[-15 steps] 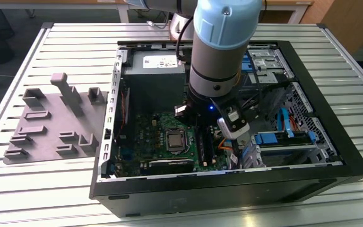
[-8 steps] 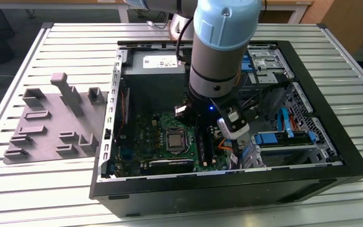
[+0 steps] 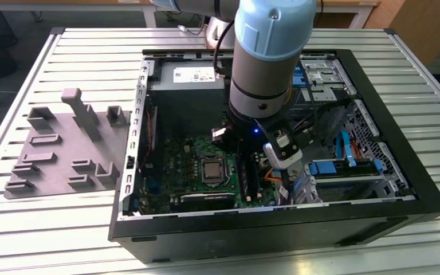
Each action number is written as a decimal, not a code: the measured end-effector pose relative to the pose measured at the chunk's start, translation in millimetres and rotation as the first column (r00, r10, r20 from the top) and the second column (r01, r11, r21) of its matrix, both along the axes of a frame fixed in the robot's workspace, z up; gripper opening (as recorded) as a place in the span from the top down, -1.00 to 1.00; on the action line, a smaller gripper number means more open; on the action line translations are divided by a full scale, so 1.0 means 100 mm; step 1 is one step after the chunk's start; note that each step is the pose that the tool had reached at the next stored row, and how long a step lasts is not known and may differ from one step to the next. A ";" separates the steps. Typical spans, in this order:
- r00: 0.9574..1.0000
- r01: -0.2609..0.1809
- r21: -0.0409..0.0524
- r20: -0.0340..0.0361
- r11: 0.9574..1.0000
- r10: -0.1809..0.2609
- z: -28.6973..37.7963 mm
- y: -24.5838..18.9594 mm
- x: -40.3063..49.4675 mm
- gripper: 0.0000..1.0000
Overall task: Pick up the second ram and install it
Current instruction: 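Insert the second ram into the second slot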
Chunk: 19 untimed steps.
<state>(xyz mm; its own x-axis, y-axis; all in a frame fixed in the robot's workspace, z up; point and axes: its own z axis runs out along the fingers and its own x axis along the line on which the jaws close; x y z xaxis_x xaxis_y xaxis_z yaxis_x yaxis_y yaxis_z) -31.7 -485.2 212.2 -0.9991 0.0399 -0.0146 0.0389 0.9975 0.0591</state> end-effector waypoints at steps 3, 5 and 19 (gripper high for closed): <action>1.000 0.000 0.000 0.000 1.000 0.000 0.036 0.001 0.000 0.72; 1.000 -0.003 0.000 0.000 1.000 0.003 0.035 0.001 0.004 0.72; 1.000 -0.027 0.000 -0.001 1.000 0.027 -0.021 0.000 0.016 0.72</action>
